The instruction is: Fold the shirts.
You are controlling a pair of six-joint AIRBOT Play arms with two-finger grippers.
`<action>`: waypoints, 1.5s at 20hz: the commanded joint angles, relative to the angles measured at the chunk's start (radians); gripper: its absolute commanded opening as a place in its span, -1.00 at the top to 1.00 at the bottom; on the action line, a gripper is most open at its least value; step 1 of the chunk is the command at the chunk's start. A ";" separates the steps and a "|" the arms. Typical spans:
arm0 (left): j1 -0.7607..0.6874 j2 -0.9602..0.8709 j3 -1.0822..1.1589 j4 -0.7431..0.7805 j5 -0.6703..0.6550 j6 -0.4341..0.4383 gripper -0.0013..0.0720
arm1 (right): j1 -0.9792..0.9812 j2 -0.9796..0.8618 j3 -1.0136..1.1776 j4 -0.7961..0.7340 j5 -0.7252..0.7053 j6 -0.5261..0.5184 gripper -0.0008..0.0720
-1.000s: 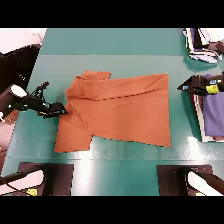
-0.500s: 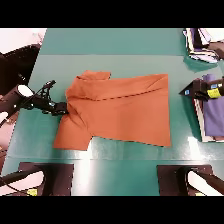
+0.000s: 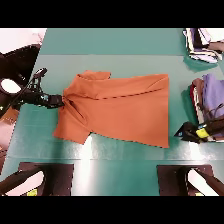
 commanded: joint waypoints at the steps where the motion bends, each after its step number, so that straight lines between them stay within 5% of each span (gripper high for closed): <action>1: 0.000 0.010 0.002 -0.002 0.008 0.002 0.90 | 0.032 0.009 -0.144 0.054 -0.063 0.000 -0.20; 5: 0.000 0.010 0.002 -0.003 0.008 0.001 0.90 | 0.142 0.008 -0.176 0.053 -0.153 0.041 -0.20; 7: 0.000 0.010 0.002 -0.003 0.008 0.001 0.90 | 0.172 0.008 -0.176 0.053 -0.190 0.055 0.09; 12: 0.000 0.010 0.002 -0.003 0.006 -0.001 0.90 | 0.182 0.008 -0.176 0.112 -0.217 0.051 0.16; 16: 0.000 0.018 0.005 -0.003 -0.012 -0.013 0.90 | 0.182 0.009 -0.166 0.158 -0.215 -0.020 0.94; 18: 0.000 0.055 0.028 -0.002 -0.028 -0.038 0.90 | 0.182 0.023 -0.115 0.159 -0.210 -0.029 0.94; 23: 0.000 0.263 0.292 0.011 -0.074 -0.044 0.90 | 0.171 0.224 0.283 0.154 -0.215 -0.043 0.94; 30: 0.000 0.412 0.953 0.012 -0.062 -0.093 0.90 | 0.026 0.301 1.049 0.148 -0.245 -0.043 0.94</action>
